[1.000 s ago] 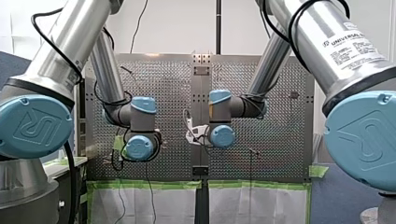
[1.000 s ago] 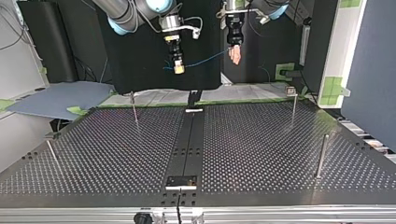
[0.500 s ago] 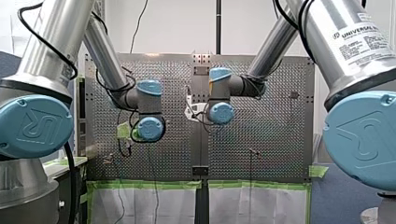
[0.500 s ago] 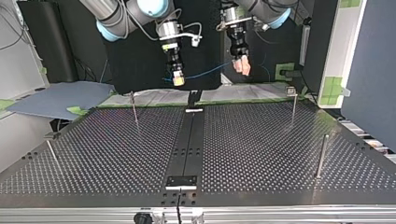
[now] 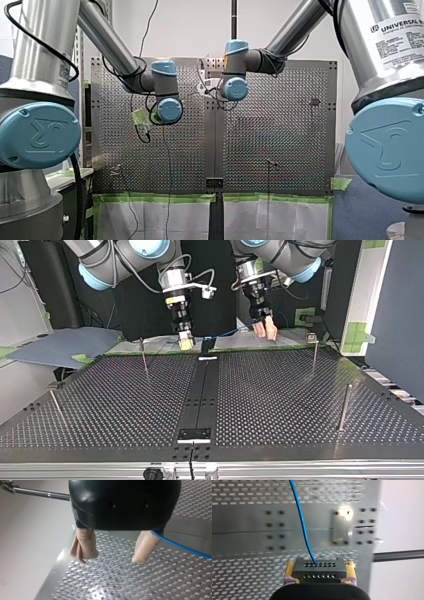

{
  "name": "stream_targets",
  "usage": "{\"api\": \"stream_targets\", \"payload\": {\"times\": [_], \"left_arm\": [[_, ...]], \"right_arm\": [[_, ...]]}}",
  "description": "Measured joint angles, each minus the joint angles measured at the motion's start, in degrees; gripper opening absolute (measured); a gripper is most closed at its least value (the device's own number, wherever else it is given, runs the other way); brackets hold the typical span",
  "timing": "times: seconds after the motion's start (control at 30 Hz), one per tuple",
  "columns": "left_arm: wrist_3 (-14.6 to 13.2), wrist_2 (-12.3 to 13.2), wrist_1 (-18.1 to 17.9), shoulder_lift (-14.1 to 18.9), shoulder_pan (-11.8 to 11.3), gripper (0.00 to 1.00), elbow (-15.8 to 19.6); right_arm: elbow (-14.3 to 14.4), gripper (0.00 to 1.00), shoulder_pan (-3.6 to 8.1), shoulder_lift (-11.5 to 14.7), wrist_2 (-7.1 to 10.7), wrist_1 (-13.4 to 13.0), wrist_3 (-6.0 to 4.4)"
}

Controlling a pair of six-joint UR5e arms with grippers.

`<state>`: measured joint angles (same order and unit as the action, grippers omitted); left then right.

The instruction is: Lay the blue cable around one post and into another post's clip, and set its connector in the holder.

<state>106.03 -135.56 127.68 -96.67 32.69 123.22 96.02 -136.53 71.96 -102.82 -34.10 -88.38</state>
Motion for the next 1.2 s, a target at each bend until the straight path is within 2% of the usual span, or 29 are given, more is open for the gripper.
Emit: {"api": "stream_targets", "payload": {"times": [0.13,0.3,0.43,0.57,0.7,0.77,0.93,1.2], "left_arm": [[-1.0,0.4,2.1,2.1,-0.9,1.0,-2.1],[-3.0,2.2,4.5,4.5,-2.1,1.0,-4.5],[-3.5,3.8,6.2,6.2,-3.1,1.0,-6.3],[-4.0,5.7,8.1,8.2,-4.7,1.0,-8.2],[-3.5,7.7,10.1,10.1,-6.7,1.0,-10.1],[-2.8,8.8,11.3,11.3,-7.8,1.0,-10.7],[-2.2,11.3,13.7,13.7,-10.2,1.0,-10.9],[-1.3,15.7,18.1,18.1,-14.7,1.0,-10.8]], "right_arm": [[-1.9,0.04,0.49,1.9,0.78,1.9,0.02],[-4.4,0.04,0.92,4.4,2.08,4.4,0.22],[-6.3,0.04,0.92,5.1,3.35,6.4,1.23],[-8.2,0.04,0.48,4.4,3.72,8.2,2.91],[-10.2,0.04,-0.37,2.7,3.05,10.2,4.71],[-11.1,0.04,-0.83,1.8,2.63,11.1,5.23],[-13.7,0.04,-2.02,-0.3,1.62,13.7,5.53],[-17.8,0.04,-3.77,-1.0,1.36,17.8,5.86]]}}
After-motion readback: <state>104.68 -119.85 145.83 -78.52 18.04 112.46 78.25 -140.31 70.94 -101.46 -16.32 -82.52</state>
